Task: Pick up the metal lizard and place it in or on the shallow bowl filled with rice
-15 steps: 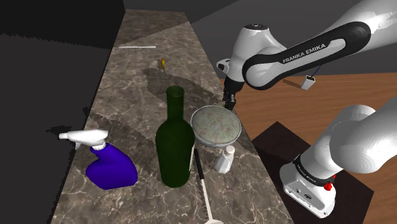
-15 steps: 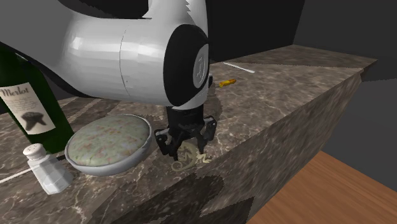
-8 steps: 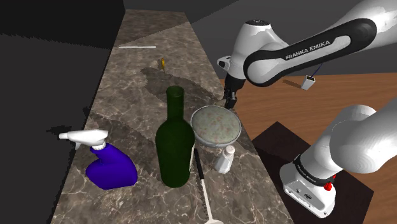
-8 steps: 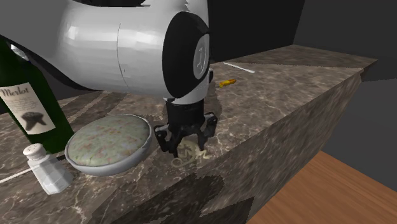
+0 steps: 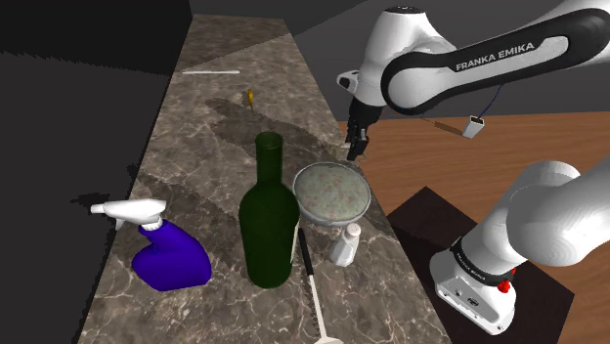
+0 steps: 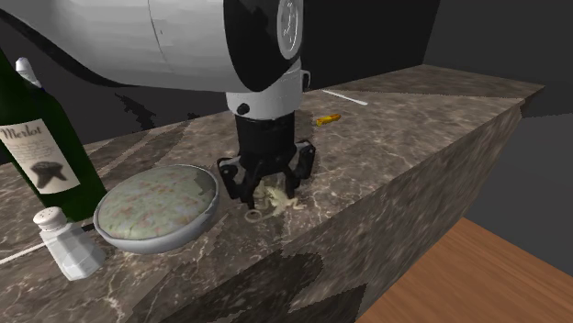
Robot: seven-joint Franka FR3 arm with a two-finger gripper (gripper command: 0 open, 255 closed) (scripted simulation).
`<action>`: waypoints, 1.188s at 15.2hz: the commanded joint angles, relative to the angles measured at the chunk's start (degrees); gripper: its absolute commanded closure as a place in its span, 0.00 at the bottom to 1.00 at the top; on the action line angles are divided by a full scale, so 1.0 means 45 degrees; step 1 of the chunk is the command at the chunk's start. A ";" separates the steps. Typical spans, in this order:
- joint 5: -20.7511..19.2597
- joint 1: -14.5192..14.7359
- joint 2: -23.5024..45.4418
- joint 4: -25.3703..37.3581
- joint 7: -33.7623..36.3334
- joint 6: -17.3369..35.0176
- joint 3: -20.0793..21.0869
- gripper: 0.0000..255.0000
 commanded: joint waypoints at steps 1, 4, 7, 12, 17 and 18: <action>0.0000 0.0005 -0.0171 0.0260 0.0011 -0.0436 -0.0002 1.00; -0.0004 0.0004 -0.0414 0.0601 0.0009 -0.1019 -0.0018 1.00; -0.0010 0.0003 -0.0623 0.0964 0.0009 -0.1592 -0.0033 1.00; -0.0021 -0.0001 -0.0899 0.1620 0.0009 -0.2524 -0.0057 1.00; -0.0034 -0.0007 -0.1090 0.2335 0.0012 -0.3429 -0.0079 1.00; -0.0037 -0.0009 -0.1118 0.2485 0.0013 -0.3608 -0.0084 1.00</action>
